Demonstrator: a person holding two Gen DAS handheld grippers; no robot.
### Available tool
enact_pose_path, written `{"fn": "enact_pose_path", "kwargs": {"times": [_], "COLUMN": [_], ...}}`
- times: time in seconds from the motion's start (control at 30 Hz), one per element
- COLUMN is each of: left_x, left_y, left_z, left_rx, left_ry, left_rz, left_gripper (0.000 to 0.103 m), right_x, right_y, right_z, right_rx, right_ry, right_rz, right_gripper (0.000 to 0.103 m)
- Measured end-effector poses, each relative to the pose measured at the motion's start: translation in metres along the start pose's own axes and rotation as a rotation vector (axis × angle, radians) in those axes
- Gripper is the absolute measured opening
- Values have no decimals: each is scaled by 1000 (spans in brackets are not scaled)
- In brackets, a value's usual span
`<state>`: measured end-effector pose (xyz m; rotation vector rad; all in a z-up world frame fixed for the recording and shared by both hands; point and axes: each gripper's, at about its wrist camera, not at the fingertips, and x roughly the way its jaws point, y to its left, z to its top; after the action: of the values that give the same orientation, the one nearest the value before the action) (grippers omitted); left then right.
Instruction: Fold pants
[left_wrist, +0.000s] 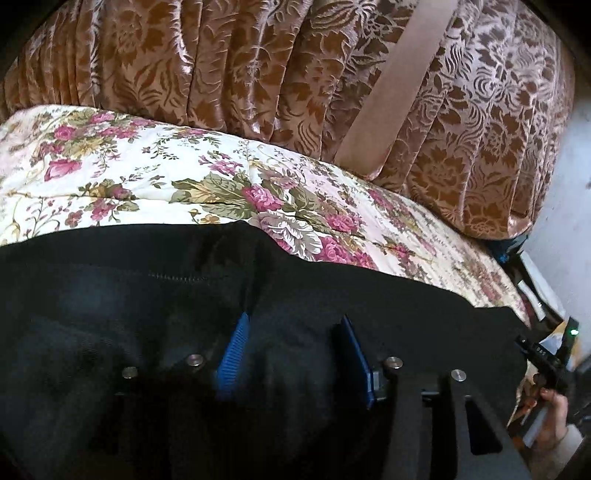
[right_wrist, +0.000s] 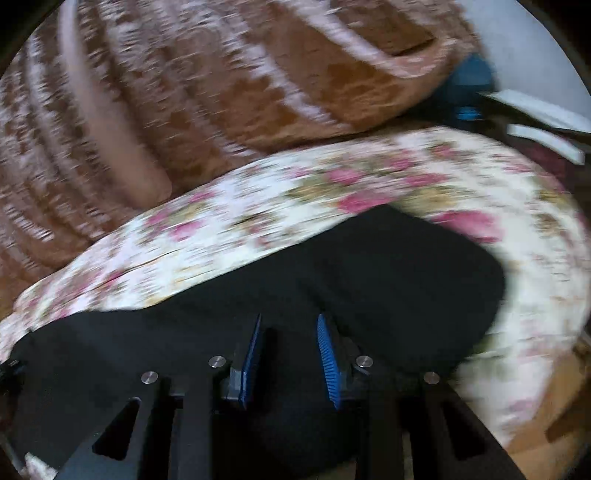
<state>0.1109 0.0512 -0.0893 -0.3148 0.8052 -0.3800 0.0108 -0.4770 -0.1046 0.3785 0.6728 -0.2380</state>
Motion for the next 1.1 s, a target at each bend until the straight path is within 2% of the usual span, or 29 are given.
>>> {"fn": "enact_pose_path", "kwargs": {"times": [0.13,0.2,0.23,0.27,0.3,0.37,0.47,0.57,0.73,0.83,0.87,0.97,1.0,1.1], "left_x": [0,-1,-1,-1,-1,-1,-1,-1,-3,-3,-3,-6,-8,-21], "left_y": [1,2,2,1,2,2,2,2,2,3,3,3,3,7], "left_z": [0,0,0,0,0,0,0,0,0,0,0,1,2,8], "left_rx": [-13,-14,-15,-16,-16,-17,-17,-19,-31,-36,-37,-41,-43,-64], "left_ry": [-5,-6,-7,-7,-8,-8,-8,-10,-18,-20,-20,-30,-33,-70], "left_rz": [-14,-20,-26,-32,-35,-37,-38,-38,-50,-57,-58,-34,-24,48], "left_gripper": [53,54,56,57,58,58,59,59,60,60,61,63,68,82], "right_x": [-30,-45,-48,-51,-52,-54,-45,-28,-17,-7,-2,4,3,-6], "right_y": [-43,-61,-68,-75,-82,-95,-112,-123,-128,-125,-125,-128,-127,-119], "right_z": [13,16,17,16,15,8,-2,-12,-11,-3,-2,-4,-3,3], "right_rx": [175,224,241,266,289,342,447,595,689,666,671,717,720,675], "right_ry": [-81,-114,-113,-99,-80,-64,-26,10,-44,-39,-30,-35,-33,-34], "right_rz": [-44,-60,-57,-59,-69,-70,-6,153,208,211,200,207,213,198], "right_gripper": [31,37,42,53,57,57,57,59,58,50,43,32,28,25]}}
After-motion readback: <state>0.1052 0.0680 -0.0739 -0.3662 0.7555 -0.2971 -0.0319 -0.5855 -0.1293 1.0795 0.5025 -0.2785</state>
